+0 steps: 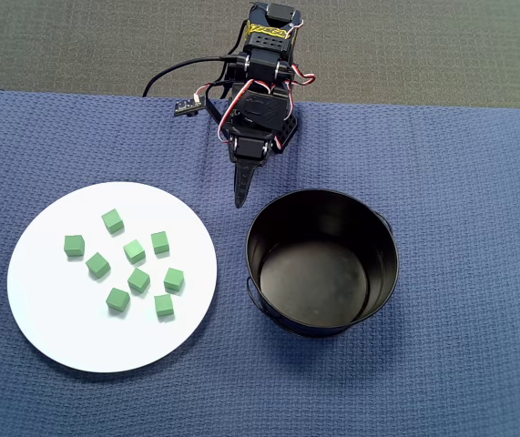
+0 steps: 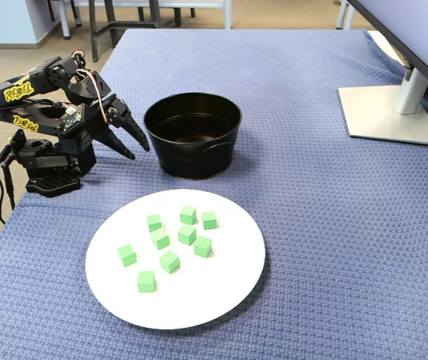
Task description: Pick up the green cubes from the white plate and place them in the black recipient
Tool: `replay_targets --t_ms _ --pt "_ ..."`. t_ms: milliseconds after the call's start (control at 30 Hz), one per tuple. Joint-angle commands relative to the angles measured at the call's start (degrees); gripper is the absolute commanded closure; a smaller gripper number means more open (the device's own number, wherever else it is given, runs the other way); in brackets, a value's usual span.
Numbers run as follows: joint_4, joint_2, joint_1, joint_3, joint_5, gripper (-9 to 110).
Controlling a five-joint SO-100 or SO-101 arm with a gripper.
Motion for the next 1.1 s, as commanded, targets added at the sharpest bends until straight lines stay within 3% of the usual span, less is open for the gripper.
replay_targets --t_ms 0,467,767,967,1067 --pt "-4.92 -10.28 0.88 -5.54 -4.13 91" --pt "-5.45 -13.54 1.67 -7.21 -5.36 90" --pt "-0.09 -15.12 9.49 -9.67 -30.15 84" --pt "-22.94 -20.48 20.21 1.32 -56.78 80" --pt "-30.50 -24.96 22.24 3.96 -63.28 81"
